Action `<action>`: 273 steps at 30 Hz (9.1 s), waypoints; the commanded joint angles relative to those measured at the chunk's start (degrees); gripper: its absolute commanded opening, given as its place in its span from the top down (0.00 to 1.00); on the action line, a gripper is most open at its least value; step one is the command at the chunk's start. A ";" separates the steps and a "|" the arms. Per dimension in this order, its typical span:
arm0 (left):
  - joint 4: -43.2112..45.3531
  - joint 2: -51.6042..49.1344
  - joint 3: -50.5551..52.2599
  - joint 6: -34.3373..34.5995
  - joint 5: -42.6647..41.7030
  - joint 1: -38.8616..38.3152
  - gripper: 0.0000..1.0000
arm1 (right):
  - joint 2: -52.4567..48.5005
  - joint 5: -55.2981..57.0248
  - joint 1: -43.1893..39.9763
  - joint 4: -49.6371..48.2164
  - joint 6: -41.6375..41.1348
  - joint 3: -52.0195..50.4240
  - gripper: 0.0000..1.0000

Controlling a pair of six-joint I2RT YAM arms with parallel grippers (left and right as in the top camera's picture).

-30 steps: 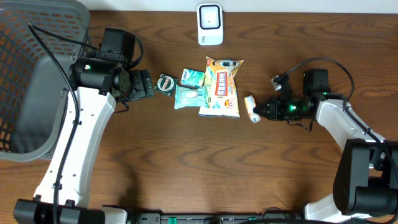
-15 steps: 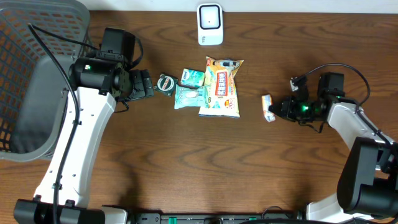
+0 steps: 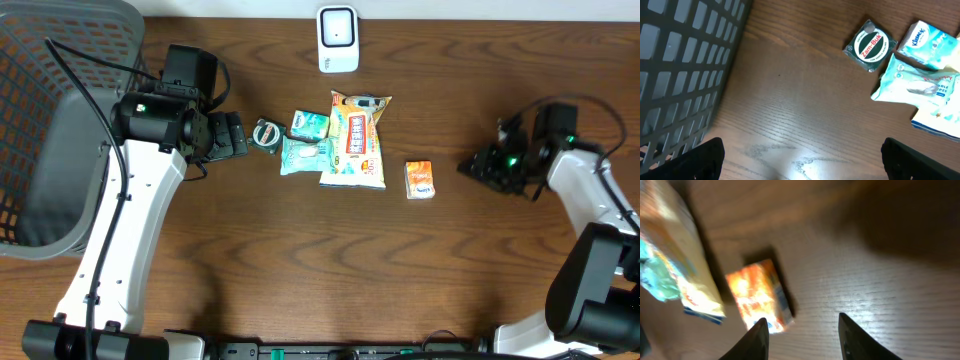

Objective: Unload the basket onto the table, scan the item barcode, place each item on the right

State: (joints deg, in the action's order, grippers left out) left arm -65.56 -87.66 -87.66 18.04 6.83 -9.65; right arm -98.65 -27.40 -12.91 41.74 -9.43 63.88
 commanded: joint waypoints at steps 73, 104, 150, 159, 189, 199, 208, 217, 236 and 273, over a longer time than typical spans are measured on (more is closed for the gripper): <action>-0.13 0.09 0.07 0.28 0.94 0.11 0.01 | -7.74 -9.66 8.11 -11.96 -3.39 -9.14 0.91; -0.13 0.09 0.07 0.28 0.94 0.11 0.01 | 14.69 17.42 20.35 4.37 -4.68 1.14 0.25; -0.13 0.09 0.07 0.28 0.94 0.11 0.01 | 6.73 -19.10 25.03 -4.17 9.57 1.79 0.99; -0.13 0.09 0.07 0.28 0.94 0.11 0.02 | 8.11 -29.66 24.72 -9.66 9.51 1.79 0.99; -0.13 0.09 0.07 0.28 0.94 0.11 0.01 | 6.88 22.95 24.57 2.71 -1.57 -5.81 0.67; -0.13 0.09 0.07 0.28 0.94 0.11 0.01 | 6.93 22.71 23.87 1.33 -4.35 -2.75 0.49; -0.13 0.09 0.07 0.28 0.94 0.11 0.01 | 6.64 16.96 19.76 1.22 -12.59 -0.74 0.64; -0.13 0.09 0.07 0.28 0.94 0.11 0.02 | 6.60 11.15 19.67 -3.15 -15.08 -9.35 0.61; -0.15 0.09 0.07 0.28 0.94 0.11 0.02 | 6.60 6.14 17.81 -23.23 -19.87 -24.52 0.99; -0.13 0.09 0.07 0.28 0.94 0.11 0.01 | 10.67 -46.42 13.73 -73.16 -34.60 -16.90 0.99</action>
State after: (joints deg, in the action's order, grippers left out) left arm -65.56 -87.66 -87.66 18.04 6.83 -9.65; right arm -88.84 -68.62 0.97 -28.80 -39.24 46.35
